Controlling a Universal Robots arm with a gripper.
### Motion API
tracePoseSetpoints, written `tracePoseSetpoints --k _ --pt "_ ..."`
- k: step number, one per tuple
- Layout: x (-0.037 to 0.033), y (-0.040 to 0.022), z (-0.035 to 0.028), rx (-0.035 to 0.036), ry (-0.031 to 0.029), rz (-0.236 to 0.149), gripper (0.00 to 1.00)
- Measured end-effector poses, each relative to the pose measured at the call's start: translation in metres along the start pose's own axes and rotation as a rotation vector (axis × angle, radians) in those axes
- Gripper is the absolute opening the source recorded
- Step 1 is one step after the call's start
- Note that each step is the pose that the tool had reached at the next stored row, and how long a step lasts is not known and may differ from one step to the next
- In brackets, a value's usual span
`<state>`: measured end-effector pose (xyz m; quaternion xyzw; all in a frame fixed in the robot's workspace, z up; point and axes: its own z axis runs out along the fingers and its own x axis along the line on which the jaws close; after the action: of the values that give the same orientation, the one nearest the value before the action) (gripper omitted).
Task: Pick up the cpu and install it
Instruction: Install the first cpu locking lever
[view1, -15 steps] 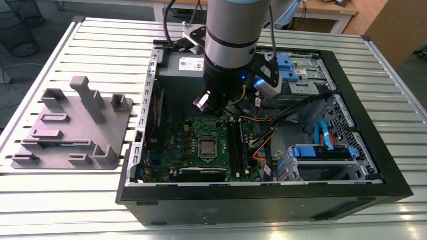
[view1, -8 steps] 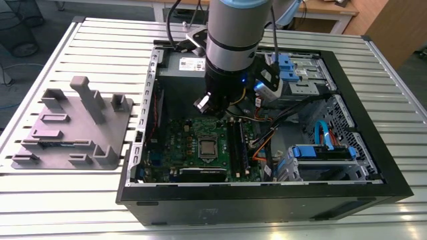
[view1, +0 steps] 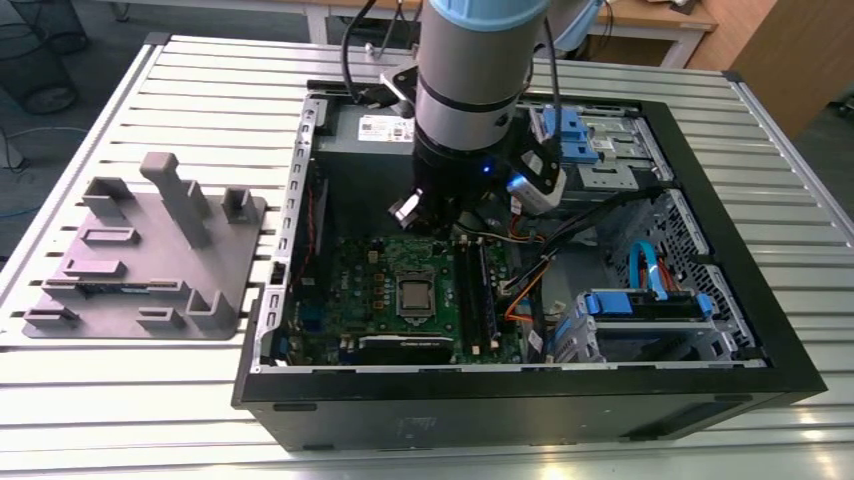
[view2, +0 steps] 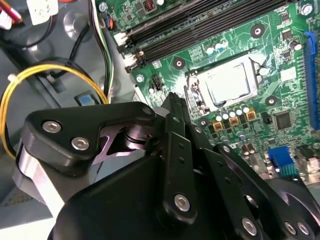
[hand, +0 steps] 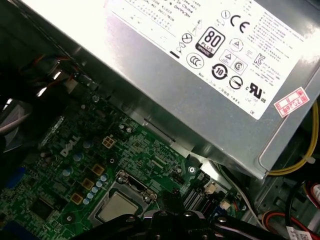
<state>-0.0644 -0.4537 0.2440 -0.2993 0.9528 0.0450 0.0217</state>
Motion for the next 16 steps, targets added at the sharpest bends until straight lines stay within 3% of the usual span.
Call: tracePoseSetpoints --k 4,16 --pt "-0.0016 -0.0016 0.0045 0.0019 -0.0019 0.028 0.11" --pt "0.0019 -0.0067 0.0052 0.0083 -0.005 0.09 0.11"
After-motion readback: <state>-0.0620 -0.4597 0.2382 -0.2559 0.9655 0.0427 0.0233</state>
